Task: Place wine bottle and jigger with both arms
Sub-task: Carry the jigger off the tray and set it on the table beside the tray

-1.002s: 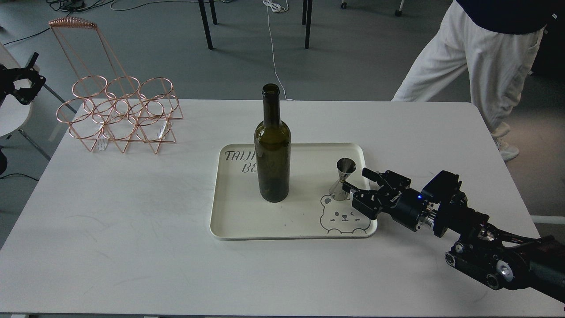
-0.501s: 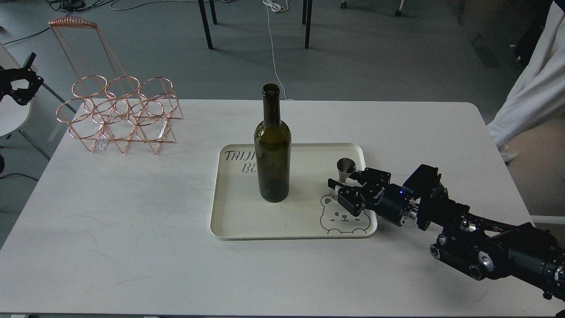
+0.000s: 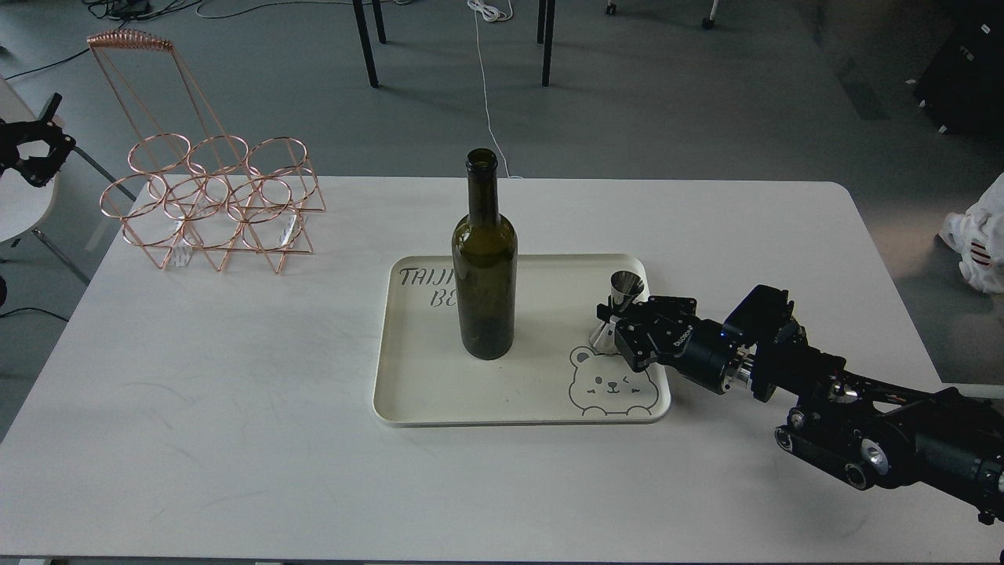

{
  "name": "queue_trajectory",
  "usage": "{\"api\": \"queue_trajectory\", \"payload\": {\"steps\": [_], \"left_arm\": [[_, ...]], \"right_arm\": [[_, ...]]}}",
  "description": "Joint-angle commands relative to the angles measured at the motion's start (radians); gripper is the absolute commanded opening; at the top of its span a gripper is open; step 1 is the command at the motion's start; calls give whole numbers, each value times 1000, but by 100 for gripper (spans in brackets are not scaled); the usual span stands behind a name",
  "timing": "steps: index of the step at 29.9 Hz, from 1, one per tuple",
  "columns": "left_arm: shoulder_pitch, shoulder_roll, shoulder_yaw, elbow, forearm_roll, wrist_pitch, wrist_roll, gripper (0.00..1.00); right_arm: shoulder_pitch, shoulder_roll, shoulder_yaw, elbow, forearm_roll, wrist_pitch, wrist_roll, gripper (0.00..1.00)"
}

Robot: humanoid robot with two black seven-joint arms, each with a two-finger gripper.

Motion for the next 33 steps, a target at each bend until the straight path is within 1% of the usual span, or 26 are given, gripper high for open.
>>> {"api": "queue_trajectory", "payload": {"steps": [1, 6, 10, 15, 22, 25, 30, 33], "left_arm": [[0, 13, -2, 0, 0, 0, 0, 99], [0, 18, -2, 0, 0, 0, 2, 99], [0, 23, -2, -2, 0, 0, 2, 99], [0, 29, 0, -6, 0, 0, 2, 99], [0, 26, 0, -9, 0, 1, 2, 99], [0, 24, 0, -9, 0, 0, 2, 99], [0, 26, 3, -9, 1, 0, 2, 99], [-2, 27, 3, -9, 1, 0, 2, 99]], "right_arm": [[10, -67, 53, 3, 6, 0, 0, 5], [-13, -163, 150, 8, 12, 0, 0, 5], [-84, -225, 178, 0, 69, 0, 0, 5], [-167, -268, 178, -29, 210, 0, 0, 5], [-237, -276, 178, -46, 262, 0, 0, 7], [-245, -274, 175, -44, 262, 0, 0, 14], [-245, -268, 172, -44, 262, 0, 0, 17], [-245, -272, 172, -38, 262, 0, 0, 26]]}}
